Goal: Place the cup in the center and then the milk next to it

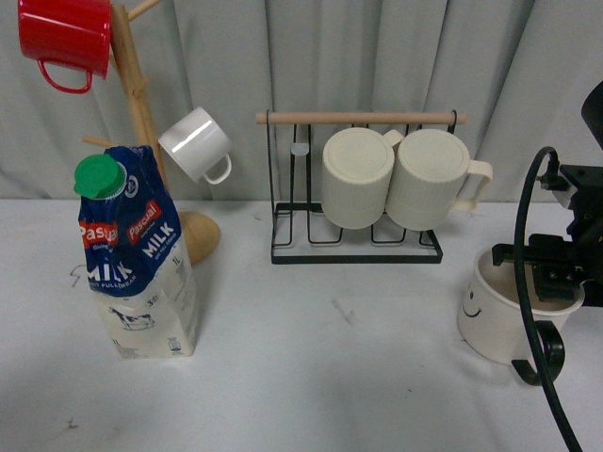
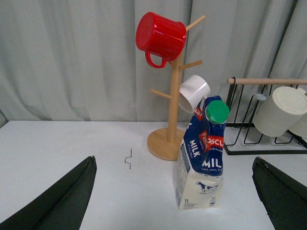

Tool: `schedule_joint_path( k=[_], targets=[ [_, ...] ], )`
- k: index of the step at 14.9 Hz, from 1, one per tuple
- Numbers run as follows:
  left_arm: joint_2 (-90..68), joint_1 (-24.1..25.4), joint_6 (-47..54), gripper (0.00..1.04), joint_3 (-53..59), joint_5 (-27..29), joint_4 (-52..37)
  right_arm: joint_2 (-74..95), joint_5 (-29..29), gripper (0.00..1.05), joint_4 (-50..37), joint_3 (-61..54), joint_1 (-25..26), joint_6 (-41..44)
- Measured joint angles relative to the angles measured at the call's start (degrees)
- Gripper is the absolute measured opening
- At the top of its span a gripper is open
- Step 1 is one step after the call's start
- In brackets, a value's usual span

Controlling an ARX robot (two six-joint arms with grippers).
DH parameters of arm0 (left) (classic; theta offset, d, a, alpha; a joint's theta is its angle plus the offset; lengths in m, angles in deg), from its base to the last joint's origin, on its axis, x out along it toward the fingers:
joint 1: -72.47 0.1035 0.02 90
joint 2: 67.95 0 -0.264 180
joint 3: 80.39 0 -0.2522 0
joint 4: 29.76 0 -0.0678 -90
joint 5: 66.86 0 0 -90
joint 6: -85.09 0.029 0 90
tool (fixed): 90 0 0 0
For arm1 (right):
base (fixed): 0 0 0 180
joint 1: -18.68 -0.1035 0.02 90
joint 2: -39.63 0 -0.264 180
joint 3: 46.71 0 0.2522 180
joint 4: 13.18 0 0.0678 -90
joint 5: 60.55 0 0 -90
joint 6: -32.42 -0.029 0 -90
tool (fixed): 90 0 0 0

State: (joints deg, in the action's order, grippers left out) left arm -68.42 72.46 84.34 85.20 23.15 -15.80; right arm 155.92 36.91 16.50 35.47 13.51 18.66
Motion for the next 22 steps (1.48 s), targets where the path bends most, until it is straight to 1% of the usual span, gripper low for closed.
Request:
schedule_joint_path(
  k=[1,2,5,7,8,12,22],
  targets=[
    [0.0,0.0,0.0,0.98,0.0,0.0,0.0,0.0,-0.1,0.15,-0.3,-0.1,0.1,0.0],
    [0.0,0.0,0.0,0.98,0.0,0.0,0.0,-0.5,-1.3,0.03,-0.6,-0.4,0.7,-0.4],
    [0.0,0.0,0.0,0.98,0.0,0.0,0.0,-4.1,-2.6,0.03,-0.5,-4.1,0.1,-0.4],
    [0.0,0.0,0.0,0.98,0.0,0.0,0.0,-7.8,-4.6,0.03,-1.0,-5.3,-3.7,-2.1],
    [0.0,0.0,0.0,0.98,0.0,0.0,0.0,-8.6,-4.7,0.03,-1.2,-5.3,-5.4,-3.7],
    [0.0,0.0,0.0,0.98,0.0,0.0,0.0,-8.7,-3.1,0.03,-0.1,-4.6,-11.5,-12.8],
    [0.0,0.0,0.0,0.98,0.0,0.0,0.0,-6.7,-2.9,0.03,0.3,-1.8,-13.2,-16.2]
  ],
)
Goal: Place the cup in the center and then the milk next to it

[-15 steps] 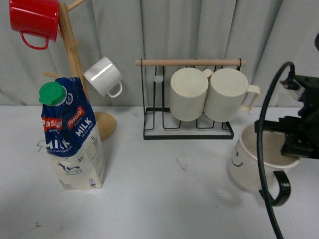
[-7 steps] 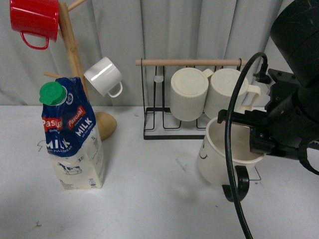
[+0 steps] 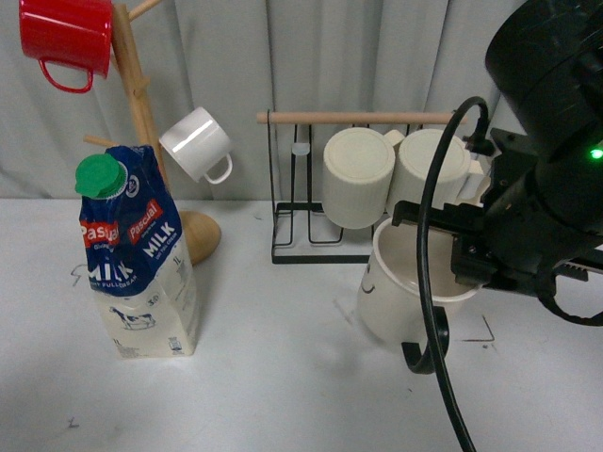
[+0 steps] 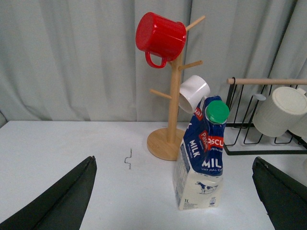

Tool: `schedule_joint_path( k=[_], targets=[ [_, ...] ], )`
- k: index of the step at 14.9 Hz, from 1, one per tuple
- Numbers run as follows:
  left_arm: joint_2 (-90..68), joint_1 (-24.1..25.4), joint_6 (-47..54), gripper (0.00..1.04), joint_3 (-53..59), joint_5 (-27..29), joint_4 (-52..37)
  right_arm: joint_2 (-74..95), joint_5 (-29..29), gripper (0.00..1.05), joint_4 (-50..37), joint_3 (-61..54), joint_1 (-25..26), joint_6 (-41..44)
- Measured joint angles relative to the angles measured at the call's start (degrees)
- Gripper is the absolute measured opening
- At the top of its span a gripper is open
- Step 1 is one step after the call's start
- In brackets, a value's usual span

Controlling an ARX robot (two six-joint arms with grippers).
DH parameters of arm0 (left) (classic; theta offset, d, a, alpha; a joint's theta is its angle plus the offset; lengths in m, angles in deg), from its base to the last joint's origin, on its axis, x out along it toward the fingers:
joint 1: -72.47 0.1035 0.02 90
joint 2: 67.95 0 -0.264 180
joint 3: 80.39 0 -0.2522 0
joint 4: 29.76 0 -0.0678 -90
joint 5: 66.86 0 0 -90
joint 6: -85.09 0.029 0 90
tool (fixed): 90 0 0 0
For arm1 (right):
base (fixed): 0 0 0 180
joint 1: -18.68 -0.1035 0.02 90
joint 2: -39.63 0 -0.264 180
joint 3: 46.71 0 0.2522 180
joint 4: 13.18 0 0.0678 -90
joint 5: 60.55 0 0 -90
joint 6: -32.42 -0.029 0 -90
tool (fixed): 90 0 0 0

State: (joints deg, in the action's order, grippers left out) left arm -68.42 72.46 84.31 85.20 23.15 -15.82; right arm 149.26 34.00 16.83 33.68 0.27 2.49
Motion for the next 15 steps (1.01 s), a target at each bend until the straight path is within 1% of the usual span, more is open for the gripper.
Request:
schedule_joint_path(
  k=[6,7,8,9,10,11,12,13,14,15],
  targets=[
    [0.0,0.0,0.0,0.98,0.0,0.0,0.0,4.5,0.0,0.03,1.0,2.3,-1.5,-1.8],
    [0.0,0.0,0.0,0.98,0.0,0.0,0.0,8.0,0.9,0.54,-2.5,4.3,-2.1,-1.4],
    [0.0,0.0,0.0,0.98,0.0,0.0,0.0,6.4,1.7,0.63,-4.8,2.6,-2.1,-0.5],
    [0.0,0.0,0.0,0.98,0.0,0.0,0.0,3.2,3.7,0.74,-9.7,-0.3,-2.2,1.5],
    [0.0,0.0,0.0,0.98,0.0,0.0,0.0,-1.4,3.9,0.85,-17.8,-4.8,-2.3,4.1],
    [0.0,0.0,0.0,0.98,0.0,0.0,0.0,-5.8,3.6,0.96,-23.3,-8.0,-2.3,6.2],
    [0.0,0.0,0.0,0.98,0.0,0.0,0.0,-6.6,5.0,0.99,-31.6,-9.4,-2.6,8.0],
    [0.0,0.0,0.0,0.98,0.0,-0.1,0.0,-5.8,11.0,0.88,-50.4,-14.7,-2.3,14.4],
    [0.0,0.0,0.0,0.98,0.0,0.0,0.0,-5.9,12.7,0.77,-63.0,-23.4,-1.4,20.2],
    [0.0,0.0,0.0,0.98,0.0,0.2,0.1,-6.3,12.6,0.68,-70.3,-30.6,0.0,23.9]
  ],
)
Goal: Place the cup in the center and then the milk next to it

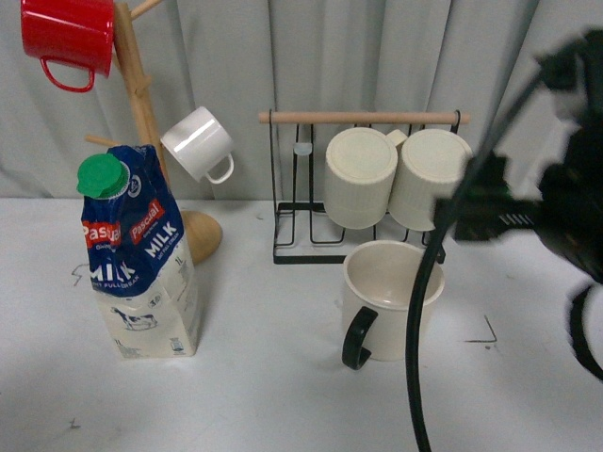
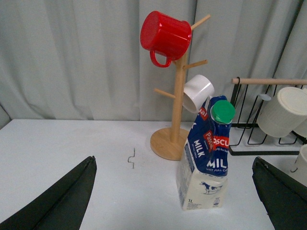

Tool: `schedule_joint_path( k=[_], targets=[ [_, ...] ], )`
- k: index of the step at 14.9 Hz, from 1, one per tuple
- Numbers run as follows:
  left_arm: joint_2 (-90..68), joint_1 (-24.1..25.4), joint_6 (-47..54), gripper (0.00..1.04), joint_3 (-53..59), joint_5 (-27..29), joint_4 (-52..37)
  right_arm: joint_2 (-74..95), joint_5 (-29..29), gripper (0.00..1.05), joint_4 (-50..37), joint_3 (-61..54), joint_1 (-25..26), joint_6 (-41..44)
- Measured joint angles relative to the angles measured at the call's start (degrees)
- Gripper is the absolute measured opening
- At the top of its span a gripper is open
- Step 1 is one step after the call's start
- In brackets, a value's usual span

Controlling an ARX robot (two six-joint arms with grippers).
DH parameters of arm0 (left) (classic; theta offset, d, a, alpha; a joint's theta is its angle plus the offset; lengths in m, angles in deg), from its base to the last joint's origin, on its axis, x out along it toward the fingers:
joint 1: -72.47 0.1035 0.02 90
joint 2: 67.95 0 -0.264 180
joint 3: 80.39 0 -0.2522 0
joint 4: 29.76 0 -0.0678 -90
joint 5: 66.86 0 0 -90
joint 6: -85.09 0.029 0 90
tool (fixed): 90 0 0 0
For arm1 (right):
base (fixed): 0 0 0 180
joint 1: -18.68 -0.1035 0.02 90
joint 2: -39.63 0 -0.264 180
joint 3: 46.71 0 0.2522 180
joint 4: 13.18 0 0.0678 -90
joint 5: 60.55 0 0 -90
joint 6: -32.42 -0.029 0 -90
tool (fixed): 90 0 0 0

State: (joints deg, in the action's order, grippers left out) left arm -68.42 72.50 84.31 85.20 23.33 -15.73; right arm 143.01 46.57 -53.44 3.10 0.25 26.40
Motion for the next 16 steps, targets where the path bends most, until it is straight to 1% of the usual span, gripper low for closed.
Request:
schedule_joint_path(
  k=[1,2,3,4,5,7,9,11,12,14,16],
  targets=[
    [0.0,0.0,0.0,0.98,0.0,0.0,-0.1,-3.0,-0.9,0.55,-8.2,-6.4,2.5,2.7],
    [0.0,0.0,0.0,0.98,0.0,-0.2,-0.1,-11.3,-2.6,0.39,-14.3,-10.0,5.1,4.3],
    [0.0,0.0,0.0,0.98,0.0,-0.2,-0.1,-17.5,-5.2,0.19,-14.0,-15.6,6.6,4.9],
    [0.0,0.0,0.0,0.98,0.0,-0.2,-0.1,-18.7,-6.7,0.04,-11.8,-20.0,7.8,5.4],
    [0.0,0.0,0.0,0.98,0.0,-0.2,-0.1,-21.1,-7.5,0.02,-11.1,-22.3,8.9,5.7],
    [0.0,0.0,0.0,0.98,0.0,-0.2,-0.1,-30.1,-9.4,0.02,-9.6,-25.6,11.2,5.7],
    [0.0,0.0,0.0,0.98,0.0,-0.2,-0.1,-36.9,-11.5,0.02,-4.5,-29.9,12.9,5.7],
    [0.0,0.0,0.0,0.98,0.0,-0.2,-0.1,-39.0,-11.6,0.02,-3.5,-30.4,13.2,5.7],
    [0.0,0.0,0.0,0.98,0.0,-0.2,-0.1,-42.2,-12.2,0.02,-1.8,-31.2,13.7,5.7],
    [0.0,0.0,0.0,0.98,0.0,-0.1,-0.1,-48.5,-16.5,0.02,3.2,-33.0,18.3,5.7],
    [0.0,0.0,0.0,0.98,0.0,-0.2,-0.1,-55.1,-16.9,0.02,8.2,-34.1,18.7,5.7]
  ],
)
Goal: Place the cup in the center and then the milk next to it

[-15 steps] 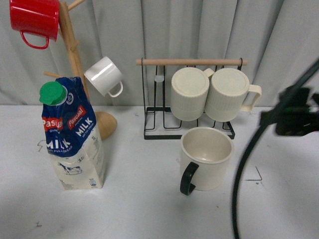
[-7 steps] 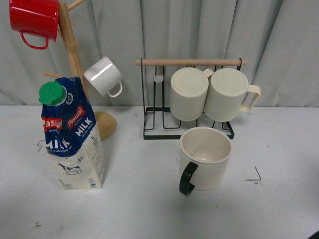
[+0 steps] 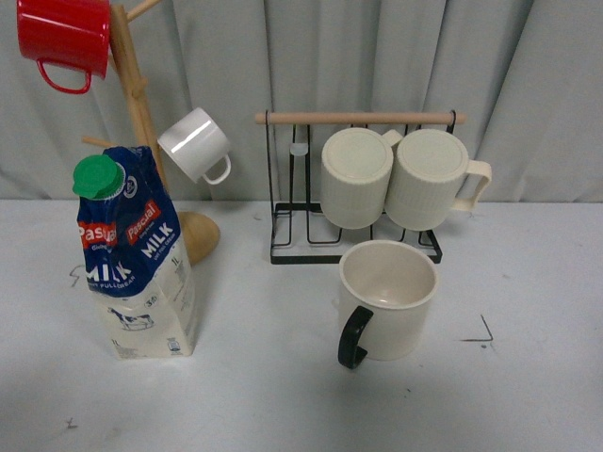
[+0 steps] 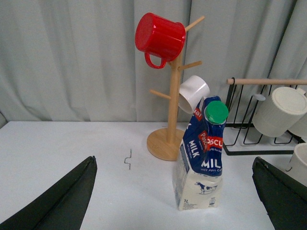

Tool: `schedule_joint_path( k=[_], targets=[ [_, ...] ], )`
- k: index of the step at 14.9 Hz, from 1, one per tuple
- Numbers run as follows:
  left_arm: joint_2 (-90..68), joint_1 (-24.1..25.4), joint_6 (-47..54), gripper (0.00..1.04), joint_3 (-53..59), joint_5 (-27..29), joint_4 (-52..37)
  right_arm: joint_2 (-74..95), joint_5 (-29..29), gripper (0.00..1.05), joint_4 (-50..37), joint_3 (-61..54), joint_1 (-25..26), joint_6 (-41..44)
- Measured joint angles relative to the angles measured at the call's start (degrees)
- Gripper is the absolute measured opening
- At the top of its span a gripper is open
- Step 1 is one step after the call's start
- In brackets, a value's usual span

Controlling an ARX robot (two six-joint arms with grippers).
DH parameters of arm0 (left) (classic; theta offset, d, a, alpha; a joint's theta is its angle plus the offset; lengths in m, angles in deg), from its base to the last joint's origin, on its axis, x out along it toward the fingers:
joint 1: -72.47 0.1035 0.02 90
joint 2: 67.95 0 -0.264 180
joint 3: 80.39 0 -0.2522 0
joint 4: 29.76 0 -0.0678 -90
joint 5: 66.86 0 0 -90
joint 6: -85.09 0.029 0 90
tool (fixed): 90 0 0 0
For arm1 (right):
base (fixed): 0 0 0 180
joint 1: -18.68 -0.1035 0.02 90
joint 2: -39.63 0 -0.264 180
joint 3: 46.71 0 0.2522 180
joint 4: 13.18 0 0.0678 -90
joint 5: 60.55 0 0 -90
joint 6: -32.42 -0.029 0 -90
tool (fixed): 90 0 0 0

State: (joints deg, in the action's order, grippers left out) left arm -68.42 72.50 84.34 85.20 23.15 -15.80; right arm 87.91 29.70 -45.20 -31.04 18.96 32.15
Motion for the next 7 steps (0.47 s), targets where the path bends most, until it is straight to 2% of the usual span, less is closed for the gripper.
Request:
schedule_joint_path(
  k=[7],
  targets=[
    [0.0,0.0,0.0,0.98,0.0,0.0,0.0,-19.5,0.0,0.02,17.5,-1.2,0.0,0.0]
  ],
)
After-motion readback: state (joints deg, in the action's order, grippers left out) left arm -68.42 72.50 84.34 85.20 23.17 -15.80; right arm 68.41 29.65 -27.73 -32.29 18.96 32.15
